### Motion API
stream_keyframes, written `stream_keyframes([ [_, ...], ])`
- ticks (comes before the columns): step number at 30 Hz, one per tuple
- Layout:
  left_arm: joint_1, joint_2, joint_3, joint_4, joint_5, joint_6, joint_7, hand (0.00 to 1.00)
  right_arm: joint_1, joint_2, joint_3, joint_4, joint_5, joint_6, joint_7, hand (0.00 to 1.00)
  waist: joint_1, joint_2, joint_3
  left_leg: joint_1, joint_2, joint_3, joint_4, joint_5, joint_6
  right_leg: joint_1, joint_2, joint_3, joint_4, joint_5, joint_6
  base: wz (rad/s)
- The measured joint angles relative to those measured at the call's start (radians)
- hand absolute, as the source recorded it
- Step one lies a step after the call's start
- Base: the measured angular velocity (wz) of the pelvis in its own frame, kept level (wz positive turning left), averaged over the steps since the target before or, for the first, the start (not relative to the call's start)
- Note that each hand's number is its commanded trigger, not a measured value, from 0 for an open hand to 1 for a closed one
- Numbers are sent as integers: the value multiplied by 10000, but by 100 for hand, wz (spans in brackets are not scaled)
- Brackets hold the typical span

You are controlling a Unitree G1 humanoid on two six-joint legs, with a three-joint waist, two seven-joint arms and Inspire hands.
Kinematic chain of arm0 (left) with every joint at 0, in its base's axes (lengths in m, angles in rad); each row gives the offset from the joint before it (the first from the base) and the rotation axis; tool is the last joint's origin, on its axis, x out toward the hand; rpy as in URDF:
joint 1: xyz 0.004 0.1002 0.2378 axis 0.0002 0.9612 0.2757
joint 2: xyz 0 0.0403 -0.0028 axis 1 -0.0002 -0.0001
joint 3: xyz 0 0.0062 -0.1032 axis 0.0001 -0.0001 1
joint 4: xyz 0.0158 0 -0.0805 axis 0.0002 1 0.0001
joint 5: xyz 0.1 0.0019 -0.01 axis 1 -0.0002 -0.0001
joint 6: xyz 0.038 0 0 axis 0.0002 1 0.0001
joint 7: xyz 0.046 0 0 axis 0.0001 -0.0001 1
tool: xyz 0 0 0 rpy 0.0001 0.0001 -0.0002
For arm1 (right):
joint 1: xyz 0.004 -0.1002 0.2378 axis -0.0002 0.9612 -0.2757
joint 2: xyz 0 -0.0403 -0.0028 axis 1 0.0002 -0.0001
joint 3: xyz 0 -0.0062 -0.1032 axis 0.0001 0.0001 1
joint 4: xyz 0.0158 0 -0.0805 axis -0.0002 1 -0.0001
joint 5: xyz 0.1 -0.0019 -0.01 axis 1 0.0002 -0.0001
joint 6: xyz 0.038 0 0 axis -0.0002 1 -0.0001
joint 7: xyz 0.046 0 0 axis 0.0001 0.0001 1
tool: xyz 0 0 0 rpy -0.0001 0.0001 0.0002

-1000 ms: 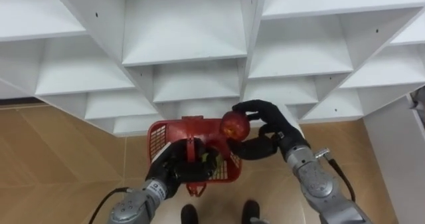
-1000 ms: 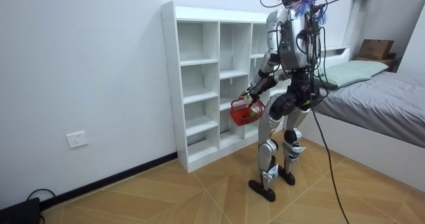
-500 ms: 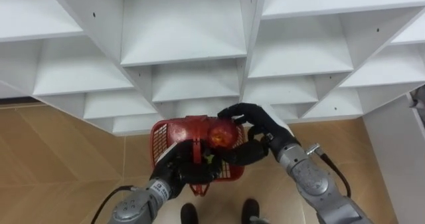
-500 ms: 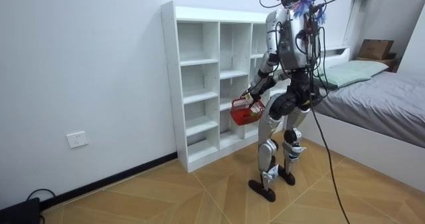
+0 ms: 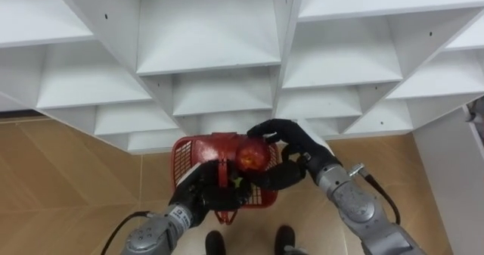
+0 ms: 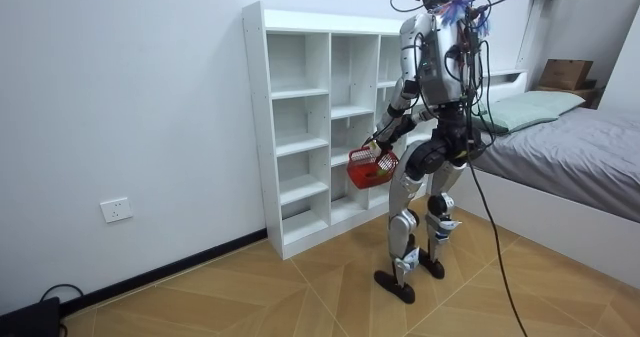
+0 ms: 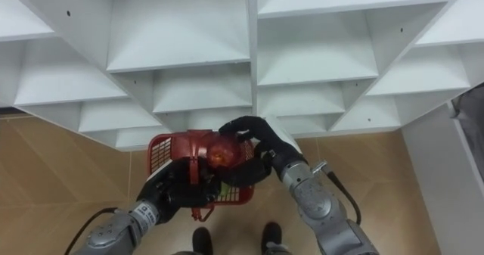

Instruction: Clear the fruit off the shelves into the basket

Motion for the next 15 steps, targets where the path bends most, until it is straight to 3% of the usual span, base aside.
stream_keyframes([
  [1,0,-2,-1,-5,0,0,0,100,-1,1,-32,0,0,0,66,53,-2,0,0,-13,0,1,0,-1,0,-16,0,3,3,0,0,0],
  [3,-1,-4,0,-39,1,1,3,100,-2,1,-84,0,-13,0,77,0,-3,0,-1,-42,2,1,7,-1,0,-46,-1,3,13,0,-1,0],
  [15,-234,17,107,-226,25,0,166,100,21,5,-130,2,229,-46,56,0,43,53,33,-48,16,49,36,-8,4,-90,-1,32,43,6,-9,-1],
])
